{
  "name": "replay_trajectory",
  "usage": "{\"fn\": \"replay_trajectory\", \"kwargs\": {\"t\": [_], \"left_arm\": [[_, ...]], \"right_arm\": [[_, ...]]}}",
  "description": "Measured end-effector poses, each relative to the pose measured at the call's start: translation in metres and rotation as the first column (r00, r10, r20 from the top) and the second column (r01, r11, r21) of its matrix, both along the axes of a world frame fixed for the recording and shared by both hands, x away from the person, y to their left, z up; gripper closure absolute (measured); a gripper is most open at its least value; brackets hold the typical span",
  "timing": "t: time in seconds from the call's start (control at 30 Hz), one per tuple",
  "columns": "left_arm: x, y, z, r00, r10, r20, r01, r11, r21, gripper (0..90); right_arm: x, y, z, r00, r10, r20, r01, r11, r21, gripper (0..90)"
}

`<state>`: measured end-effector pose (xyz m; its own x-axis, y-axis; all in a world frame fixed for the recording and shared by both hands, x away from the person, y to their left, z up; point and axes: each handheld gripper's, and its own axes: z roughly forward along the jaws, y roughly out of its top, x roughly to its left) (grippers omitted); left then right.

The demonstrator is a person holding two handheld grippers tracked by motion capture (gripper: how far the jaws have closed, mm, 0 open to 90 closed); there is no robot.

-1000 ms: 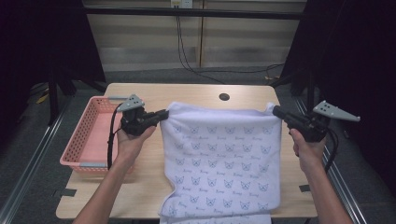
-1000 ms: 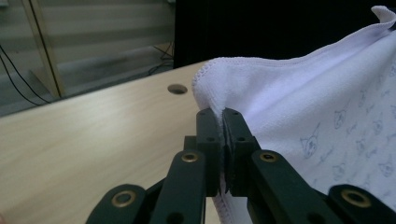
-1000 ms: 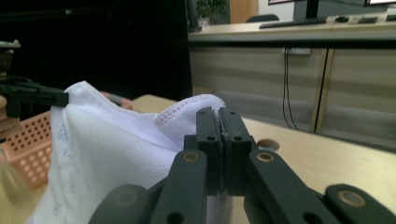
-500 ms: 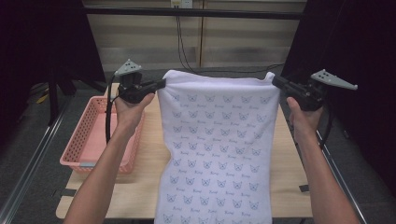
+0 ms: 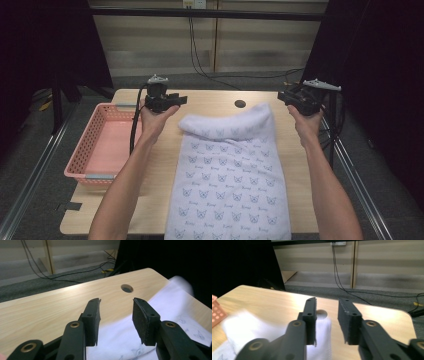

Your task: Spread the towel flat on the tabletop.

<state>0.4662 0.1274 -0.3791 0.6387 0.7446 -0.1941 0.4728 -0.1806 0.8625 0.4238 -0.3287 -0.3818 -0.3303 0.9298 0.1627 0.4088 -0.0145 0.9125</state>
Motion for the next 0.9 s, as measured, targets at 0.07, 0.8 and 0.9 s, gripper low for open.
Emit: {"fn": "replay_trajectory", "kwargs": {"t": [0.07,0.8,0.9], "left_arm": [[-0.007,-0.004,0.000,0.9997,-0.025,0.002,0.025,0.9997,0.003,57.7],[-0.152,0.004,-0.100,0.9209,-0.340,-0.190,0.372,0.9131,0.167,57.1],[-0.155,0.005,-0.109,0.9289,-0.326,-0.175,0.360,0.9069,0.219,56.7]], "right_arm": [[-0.009,-0.001,-0.002,0.9999,0.012,0.005,-0.012,1.000,-0.017,63.2],[-0.174,0.040,-0.097,0.8633,0.411,-0.293,-0.443,0.895,-0.051,51.9],[-0.168,0.040,-0.107,0.8566,0.399,-0.327,-0.444,0.893,-0.075,51.4]]}}
